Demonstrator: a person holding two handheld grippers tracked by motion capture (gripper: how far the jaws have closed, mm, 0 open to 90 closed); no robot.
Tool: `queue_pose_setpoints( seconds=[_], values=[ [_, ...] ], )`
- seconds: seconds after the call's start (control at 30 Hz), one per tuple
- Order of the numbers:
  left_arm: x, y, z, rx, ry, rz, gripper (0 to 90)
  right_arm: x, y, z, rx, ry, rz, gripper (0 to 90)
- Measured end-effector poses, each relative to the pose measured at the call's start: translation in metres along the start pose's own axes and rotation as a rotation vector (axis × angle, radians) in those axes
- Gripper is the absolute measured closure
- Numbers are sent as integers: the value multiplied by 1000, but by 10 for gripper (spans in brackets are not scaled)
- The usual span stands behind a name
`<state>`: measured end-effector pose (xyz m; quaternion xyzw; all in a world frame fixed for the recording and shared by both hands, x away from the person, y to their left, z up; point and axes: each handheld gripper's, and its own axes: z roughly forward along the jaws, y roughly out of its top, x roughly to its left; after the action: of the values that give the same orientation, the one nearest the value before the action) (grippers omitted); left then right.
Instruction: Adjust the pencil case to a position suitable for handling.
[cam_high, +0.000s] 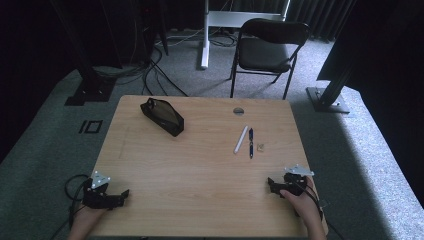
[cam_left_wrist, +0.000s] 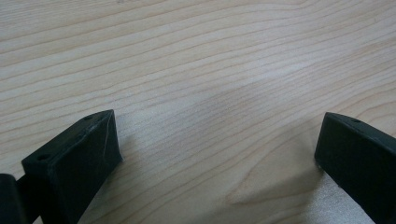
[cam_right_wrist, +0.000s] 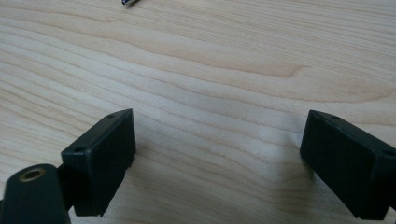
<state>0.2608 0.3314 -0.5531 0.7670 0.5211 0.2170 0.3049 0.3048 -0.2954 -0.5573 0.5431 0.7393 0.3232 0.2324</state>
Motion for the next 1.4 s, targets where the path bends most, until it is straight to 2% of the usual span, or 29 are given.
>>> queue_pose_setpoints(
  seconds=[0.47,0.8,1.03,1.27,1.4],
  values=[
    [0,0,0,0,0,0,2,-2,1,1,1,16,-13,103],
    [0,0,0,0,0,0,2,-5,4,4,-2,7,-11,110],
    [0,0,0,0,0,0,2,1,9,4,-20,28,-17,131],
    [0,0,0,0,0,0,2,9,24,-1,-72,50,-20,131],
    [0,0,0,0,0,0,2,16,31,2,-80,66,-26,130]
  ],
)
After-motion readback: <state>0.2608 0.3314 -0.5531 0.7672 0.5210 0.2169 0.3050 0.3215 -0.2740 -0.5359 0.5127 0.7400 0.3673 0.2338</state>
